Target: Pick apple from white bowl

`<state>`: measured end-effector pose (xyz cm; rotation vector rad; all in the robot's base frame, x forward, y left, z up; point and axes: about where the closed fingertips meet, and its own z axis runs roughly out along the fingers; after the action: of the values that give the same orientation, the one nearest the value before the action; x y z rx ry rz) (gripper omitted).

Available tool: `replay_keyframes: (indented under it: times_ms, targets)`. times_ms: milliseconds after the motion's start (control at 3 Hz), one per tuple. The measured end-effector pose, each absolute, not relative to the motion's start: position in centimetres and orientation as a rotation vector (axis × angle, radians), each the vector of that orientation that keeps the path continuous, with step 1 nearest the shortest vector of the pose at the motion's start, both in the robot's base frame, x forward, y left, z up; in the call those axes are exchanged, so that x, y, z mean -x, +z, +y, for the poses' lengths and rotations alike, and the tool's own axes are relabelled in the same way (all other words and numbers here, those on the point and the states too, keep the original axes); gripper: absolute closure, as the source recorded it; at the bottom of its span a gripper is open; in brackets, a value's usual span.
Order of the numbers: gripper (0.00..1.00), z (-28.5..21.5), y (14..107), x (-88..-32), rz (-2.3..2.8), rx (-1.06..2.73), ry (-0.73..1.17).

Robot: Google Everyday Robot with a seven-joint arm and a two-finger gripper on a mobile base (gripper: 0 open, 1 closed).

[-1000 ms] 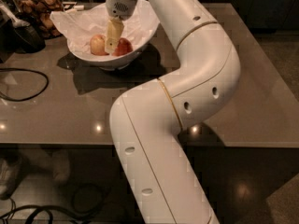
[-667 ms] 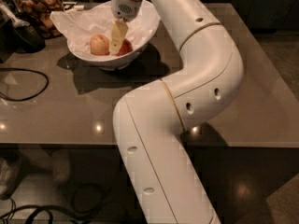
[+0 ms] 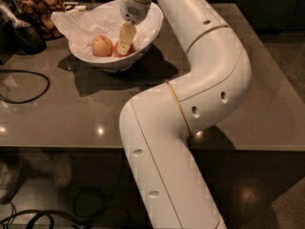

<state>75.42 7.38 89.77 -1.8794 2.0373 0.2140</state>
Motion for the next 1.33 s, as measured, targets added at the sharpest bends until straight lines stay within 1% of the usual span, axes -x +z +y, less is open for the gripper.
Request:
replay_keyframes:
  times_ms: [1333]
  targets:
    - [0.34,7.5,87.7,-75.8,2.077,1.896,0.215]
